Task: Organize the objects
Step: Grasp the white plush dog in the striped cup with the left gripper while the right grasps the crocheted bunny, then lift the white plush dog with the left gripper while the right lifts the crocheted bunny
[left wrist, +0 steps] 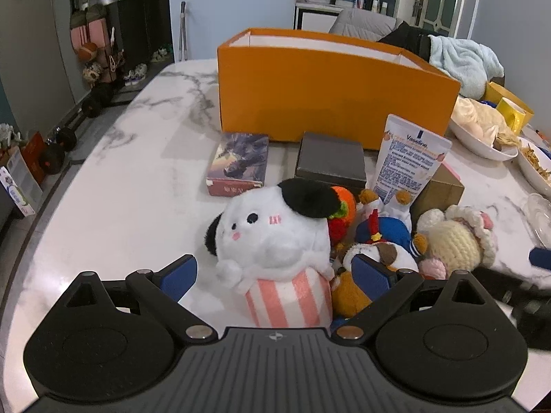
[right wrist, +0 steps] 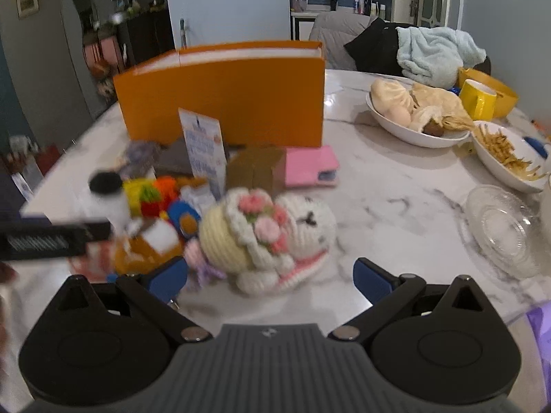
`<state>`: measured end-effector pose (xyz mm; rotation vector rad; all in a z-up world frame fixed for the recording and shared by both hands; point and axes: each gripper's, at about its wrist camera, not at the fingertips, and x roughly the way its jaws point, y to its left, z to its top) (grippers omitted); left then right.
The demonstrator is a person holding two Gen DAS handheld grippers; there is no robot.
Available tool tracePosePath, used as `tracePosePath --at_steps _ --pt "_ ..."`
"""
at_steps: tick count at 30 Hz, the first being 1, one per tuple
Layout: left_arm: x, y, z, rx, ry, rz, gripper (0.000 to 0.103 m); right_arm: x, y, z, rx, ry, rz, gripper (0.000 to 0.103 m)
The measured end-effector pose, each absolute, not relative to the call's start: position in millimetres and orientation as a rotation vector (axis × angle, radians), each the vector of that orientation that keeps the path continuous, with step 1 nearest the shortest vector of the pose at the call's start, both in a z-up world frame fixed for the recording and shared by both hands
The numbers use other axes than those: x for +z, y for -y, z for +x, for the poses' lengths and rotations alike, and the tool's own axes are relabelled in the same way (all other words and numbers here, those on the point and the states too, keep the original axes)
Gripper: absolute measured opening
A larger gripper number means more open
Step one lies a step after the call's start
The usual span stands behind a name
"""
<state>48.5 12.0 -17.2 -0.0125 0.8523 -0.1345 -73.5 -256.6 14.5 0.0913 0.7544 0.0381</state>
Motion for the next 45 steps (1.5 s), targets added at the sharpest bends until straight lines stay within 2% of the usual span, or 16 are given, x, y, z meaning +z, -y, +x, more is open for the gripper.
tracePosePath --at_steps 6,12,26,40,45 --pt "-28 -14 54 -0.108 -0.857 -0.021 0.103 19 249 -43 0.011 -0.722 0.141 0.102" --pt "-30 -17 55 -0.132 -0.853 -0.032 0.103 -1 241 -18 -0.067 -0.762 0.039 0.102" --pt "-27 -18 54 -0.167 -0.858 -0.017 0.103 -3 288 -65 -0.079 -0.802 0.054 0.102" --pt "-55 -26 67 -0.199 -0.909 -0.156 0.103 -18 275 -28 -0.034 -0.777 0.160 0.102" --pt "-57 -20 61 -0.206 -0.869 -0.107 0.103 -32 282 -25 -0.031 -0.790 0.208 0.102"
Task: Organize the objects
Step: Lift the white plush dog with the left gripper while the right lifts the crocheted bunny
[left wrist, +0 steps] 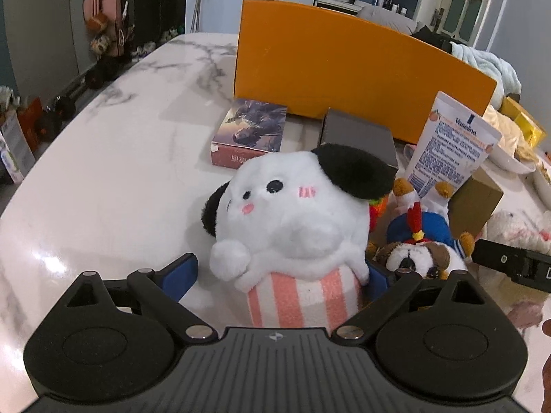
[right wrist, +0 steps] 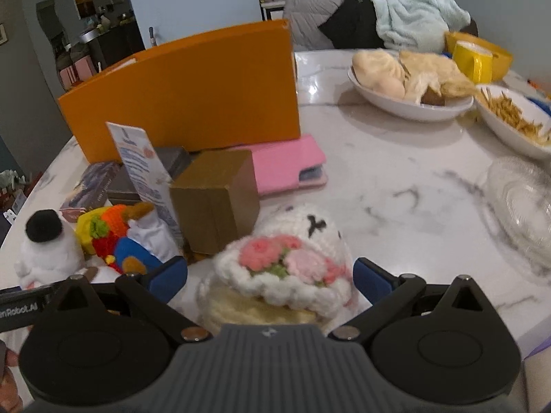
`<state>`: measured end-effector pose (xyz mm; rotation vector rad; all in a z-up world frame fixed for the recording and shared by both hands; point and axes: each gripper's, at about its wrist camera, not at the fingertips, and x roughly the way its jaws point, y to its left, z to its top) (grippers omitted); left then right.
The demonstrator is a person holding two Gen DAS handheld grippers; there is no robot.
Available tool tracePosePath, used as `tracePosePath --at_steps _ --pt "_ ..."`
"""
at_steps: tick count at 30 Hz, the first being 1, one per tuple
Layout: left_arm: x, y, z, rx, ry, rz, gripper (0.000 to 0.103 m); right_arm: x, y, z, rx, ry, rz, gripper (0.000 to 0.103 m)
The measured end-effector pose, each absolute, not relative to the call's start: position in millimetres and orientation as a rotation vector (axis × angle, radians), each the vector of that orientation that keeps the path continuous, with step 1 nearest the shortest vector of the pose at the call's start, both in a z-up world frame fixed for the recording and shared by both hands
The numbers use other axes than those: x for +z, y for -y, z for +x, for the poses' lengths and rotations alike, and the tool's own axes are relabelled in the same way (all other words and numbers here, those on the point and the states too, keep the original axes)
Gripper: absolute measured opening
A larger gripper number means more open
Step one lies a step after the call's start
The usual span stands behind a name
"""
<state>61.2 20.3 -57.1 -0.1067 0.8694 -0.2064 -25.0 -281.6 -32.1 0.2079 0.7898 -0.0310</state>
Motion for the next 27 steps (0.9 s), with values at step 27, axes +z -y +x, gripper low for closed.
tracePosePath --at_steps 27 --pt "-54 -19 53 -0.318 -0.827 -0.108 0.085 -45 282 -36 -0.016 -0.688 0.199 0.092"
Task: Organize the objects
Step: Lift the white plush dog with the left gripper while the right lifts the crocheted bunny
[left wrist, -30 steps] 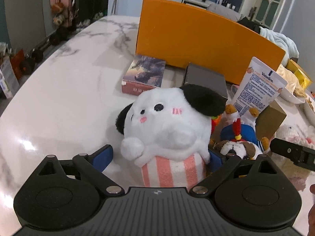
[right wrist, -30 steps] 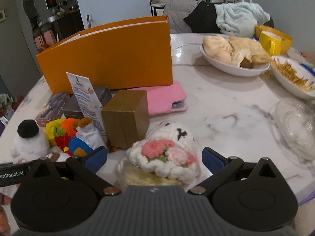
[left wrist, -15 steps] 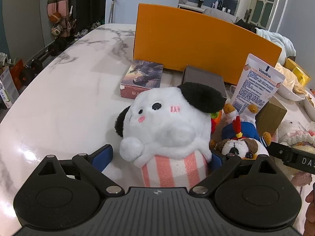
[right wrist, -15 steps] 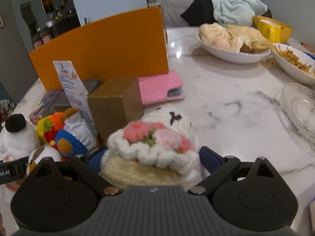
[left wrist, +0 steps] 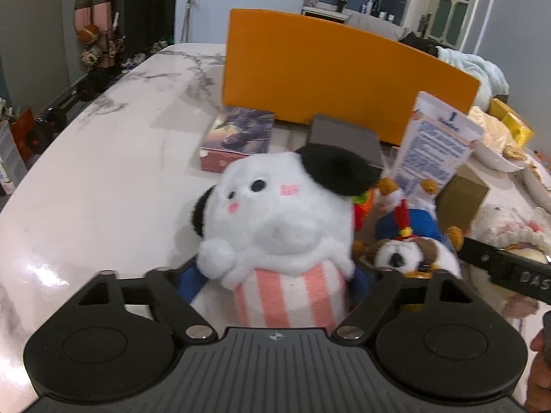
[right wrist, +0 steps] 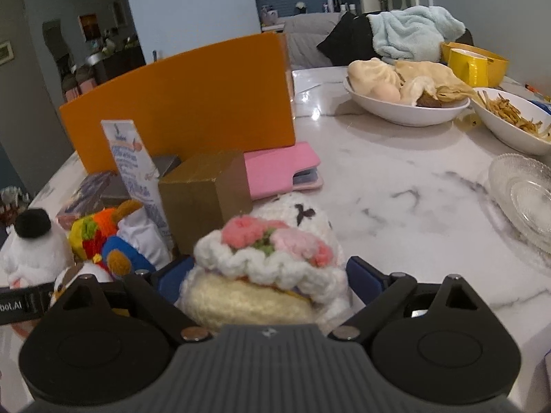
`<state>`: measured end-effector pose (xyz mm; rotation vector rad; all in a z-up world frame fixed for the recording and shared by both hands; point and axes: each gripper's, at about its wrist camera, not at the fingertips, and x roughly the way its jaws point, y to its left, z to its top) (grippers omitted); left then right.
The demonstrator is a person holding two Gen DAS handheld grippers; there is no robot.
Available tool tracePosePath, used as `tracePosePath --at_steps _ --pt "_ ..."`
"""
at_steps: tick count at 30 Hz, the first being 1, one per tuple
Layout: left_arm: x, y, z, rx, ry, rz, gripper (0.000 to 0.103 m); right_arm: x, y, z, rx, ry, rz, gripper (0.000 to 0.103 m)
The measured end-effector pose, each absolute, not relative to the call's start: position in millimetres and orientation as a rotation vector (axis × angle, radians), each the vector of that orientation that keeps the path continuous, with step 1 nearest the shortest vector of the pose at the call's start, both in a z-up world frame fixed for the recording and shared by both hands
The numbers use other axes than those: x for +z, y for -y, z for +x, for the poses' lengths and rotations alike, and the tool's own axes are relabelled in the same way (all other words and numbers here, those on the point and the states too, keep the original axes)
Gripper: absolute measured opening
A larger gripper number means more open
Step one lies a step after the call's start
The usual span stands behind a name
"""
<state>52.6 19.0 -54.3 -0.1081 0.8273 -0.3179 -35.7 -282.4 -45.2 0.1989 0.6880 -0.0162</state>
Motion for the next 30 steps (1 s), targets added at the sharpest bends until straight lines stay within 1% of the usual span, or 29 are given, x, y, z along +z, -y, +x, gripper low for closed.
tracePosePath --at_steps 1,3,7,12,18,23,30 --pt "-54 -18 52 -0.319 -0.830 -0.108 0.082 -45 282 -37 -0.012 -0.688 0.193 0.090" --pt "-54 -17 52 -0.327 -0.828 -0.102 0.081 -43 279 -39 -0.008 -0.689 0.178 0.087" --pt "-54 -20 50 -0.355 -0.823 -0.112 0.077 -43 279 -42 0.003 -0.696 0.165 0.086" --pt "-55 -31 55 -0.384 -0.829 -0.169 0.077 -44 283 -46 0.018 -0.703 0.196 0.086" --pt "-55 -33 56 -0.426 -0.829 -0.145 0.073 -41 283 -51 0.032 -0.694 0.195 0.082" --pt "-54 -36 50 -0.442 -0.828 -0.154 0.072 -39 282 -59 0.035 -0.678 0.179 0.078" --pt "-53 -43 41 -0.460 -0.833 -0.140 0.072 -33 284 -74 0.040 -0.663 0.180 0.076"
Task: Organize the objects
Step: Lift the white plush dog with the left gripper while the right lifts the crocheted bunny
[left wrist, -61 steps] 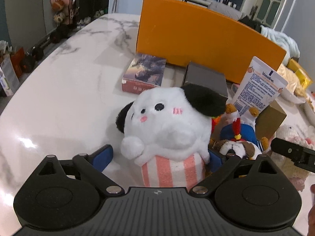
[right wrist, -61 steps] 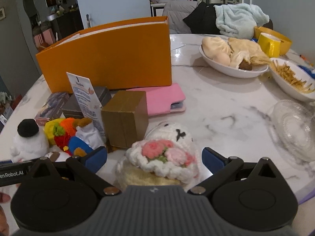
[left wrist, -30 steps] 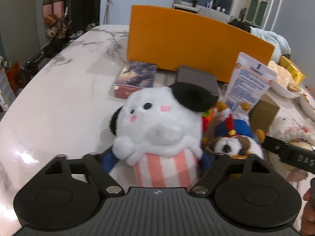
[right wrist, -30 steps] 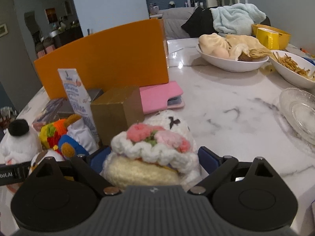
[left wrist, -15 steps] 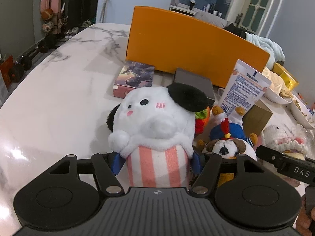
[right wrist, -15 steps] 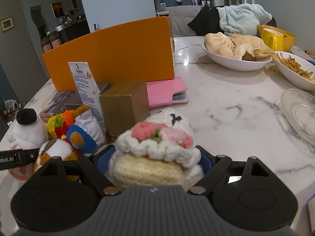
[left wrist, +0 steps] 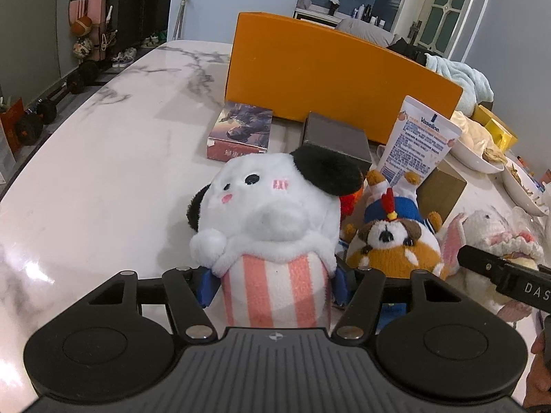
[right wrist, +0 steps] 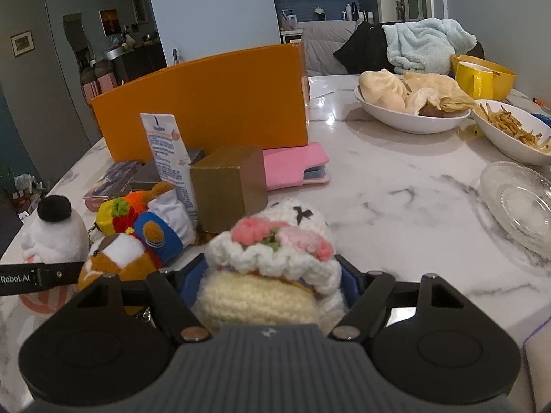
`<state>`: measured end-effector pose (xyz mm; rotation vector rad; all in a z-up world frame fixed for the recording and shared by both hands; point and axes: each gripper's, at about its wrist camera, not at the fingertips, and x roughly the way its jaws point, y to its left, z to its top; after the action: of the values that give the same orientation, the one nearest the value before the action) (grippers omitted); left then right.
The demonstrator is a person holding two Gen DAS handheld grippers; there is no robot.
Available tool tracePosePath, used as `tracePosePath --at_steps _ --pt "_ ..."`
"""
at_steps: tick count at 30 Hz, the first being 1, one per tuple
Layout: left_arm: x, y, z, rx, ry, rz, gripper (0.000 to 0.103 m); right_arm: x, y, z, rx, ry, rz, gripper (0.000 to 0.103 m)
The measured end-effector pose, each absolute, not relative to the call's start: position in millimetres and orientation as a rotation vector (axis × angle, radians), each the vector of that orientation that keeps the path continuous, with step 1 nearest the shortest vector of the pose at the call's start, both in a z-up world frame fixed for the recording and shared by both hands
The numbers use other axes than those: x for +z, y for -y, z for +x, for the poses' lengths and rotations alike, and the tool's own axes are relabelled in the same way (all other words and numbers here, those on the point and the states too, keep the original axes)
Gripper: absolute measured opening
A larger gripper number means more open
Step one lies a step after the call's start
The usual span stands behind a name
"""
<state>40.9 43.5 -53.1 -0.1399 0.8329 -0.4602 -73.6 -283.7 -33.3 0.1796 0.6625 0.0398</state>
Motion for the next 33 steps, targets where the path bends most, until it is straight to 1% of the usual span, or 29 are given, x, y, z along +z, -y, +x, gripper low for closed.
tracePosePath --at_steps 10,23,33 --pt "-44 -49 30 -0.503 -0.813 -0.114 0.072 -28 284 -87 0.047 -0.661 0.170 0.076" --pt "-26 -50 29 -0.640 -0.774 -0.089 0.073 -4 289 -104 0.071 -0.624 0.189 0.076" --pt "-23 -53 30 -0.671 -0.761 -0.077 0.072 5 294 -96 0.075 -0.598 0.187 0.076"
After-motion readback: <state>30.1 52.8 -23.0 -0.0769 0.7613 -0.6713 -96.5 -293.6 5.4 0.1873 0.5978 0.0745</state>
